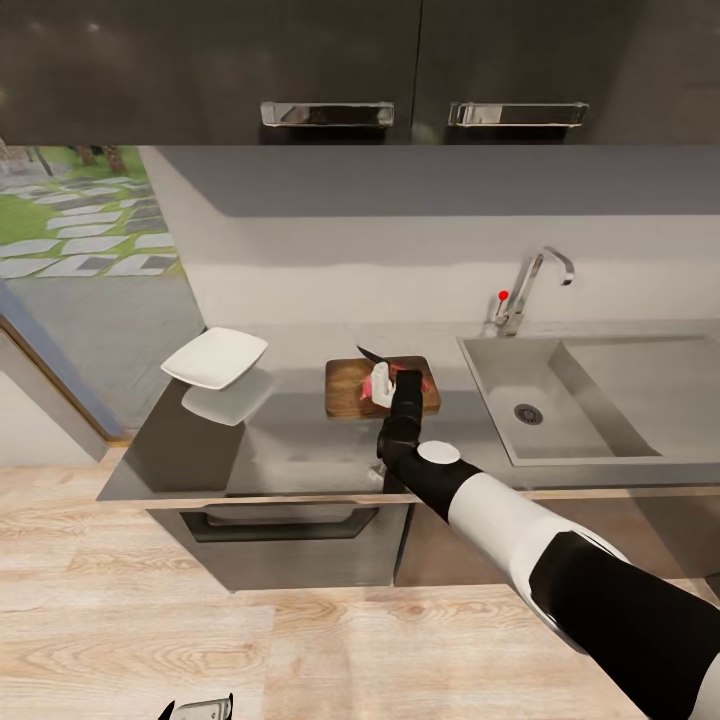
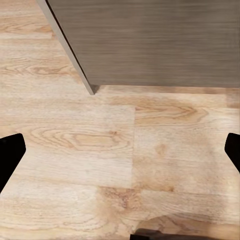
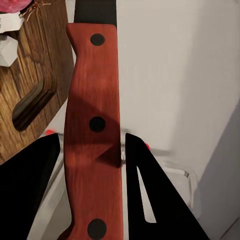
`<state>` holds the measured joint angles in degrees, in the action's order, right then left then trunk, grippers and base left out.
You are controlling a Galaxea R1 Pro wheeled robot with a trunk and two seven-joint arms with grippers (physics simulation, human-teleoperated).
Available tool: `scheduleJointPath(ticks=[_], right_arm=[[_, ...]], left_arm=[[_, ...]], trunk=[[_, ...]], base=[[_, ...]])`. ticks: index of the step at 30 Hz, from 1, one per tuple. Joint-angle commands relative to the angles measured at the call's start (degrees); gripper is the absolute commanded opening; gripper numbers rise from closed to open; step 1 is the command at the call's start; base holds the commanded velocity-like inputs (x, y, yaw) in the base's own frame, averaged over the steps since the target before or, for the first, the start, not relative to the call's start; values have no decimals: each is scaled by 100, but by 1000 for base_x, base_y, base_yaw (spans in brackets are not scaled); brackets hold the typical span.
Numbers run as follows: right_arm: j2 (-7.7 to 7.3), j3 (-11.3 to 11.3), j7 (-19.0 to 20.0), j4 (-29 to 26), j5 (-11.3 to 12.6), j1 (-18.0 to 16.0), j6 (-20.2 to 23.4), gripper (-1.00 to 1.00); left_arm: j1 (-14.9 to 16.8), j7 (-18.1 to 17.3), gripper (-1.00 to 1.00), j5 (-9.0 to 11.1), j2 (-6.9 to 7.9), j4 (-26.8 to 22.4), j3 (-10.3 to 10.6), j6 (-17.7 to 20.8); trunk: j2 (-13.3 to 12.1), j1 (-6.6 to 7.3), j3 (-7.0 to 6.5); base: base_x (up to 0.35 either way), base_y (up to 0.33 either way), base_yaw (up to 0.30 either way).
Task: In the kitchen, take the Vidalia onion out of the sink, dice it on the chopping board with the paring knife, put the diced onion into the bowl on the countertop, then place both the paring knife and the chopping board into the sink.
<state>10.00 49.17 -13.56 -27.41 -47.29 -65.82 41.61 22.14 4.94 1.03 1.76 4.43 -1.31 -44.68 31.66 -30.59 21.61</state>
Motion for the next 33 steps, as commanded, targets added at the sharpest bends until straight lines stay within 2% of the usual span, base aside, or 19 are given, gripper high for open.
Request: scheduleJointPath(ticks=[1,33], right_arm=[[0,40,-12,7,5,-9,41,-100],[0,40,-7,8,8,23,18,-100]], left_arm=[[10,-1,100,7,0,23,-9,-34],[10,-1,100,9,0,23,-9,-34]], trunk=[[8,-2,8],[8,-2,8]], base=[[0,0,0],[0,0,0]])
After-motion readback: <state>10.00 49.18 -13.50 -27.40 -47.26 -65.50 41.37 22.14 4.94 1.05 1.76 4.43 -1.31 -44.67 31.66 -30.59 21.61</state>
